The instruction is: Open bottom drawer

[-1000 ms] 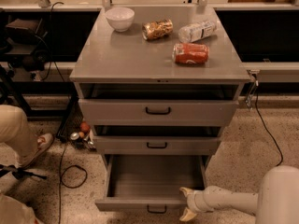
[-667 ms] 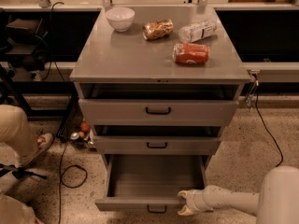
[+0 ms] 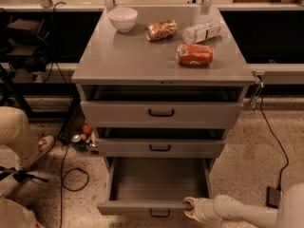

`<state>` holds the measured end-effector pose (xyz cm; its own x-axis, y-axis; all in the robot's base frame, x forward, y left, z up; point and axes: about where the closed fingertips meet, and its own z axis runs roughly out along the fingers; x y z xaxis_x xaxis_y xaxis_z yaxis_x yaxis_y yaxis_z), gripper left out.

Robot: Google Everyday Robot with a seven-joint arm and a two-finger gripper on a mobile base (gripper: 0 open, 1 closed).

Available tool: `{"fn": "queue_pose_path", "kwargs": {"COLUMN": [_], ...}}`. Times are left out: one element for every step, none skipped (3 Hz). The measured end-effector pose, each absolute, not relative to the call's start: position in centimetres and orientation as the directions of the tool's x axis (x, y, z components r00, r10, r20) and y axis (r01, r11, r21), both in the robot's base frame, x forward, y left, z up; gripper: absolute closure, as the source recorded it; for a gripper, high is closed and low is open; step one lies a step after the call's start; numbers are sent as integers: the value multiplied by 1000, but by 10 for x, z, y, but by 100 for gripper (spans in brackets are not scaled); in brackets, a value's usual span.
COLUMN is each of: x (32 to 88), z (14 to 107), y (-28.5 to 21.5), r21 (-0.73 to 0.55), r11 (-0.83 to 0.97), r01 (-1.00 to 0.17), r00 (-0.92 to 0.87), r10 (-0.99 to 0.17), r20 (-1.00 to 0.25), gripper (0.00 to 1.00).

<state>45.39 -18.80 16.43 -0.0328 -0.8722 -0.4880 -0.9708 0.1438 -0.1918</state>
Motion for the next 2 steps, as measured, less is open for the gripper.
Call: {"fn": "queue_pose_path", "kwargs": {"x": [452,451], "z": [164,163], "y": [-190,-191], "r21": [-190,-188], "r11": [149,154], "r01": [-970,-970], "r00": [-38,-43], "r10": [-871,-870], "r20": [-490,-492], "gripper": [100,100]}}
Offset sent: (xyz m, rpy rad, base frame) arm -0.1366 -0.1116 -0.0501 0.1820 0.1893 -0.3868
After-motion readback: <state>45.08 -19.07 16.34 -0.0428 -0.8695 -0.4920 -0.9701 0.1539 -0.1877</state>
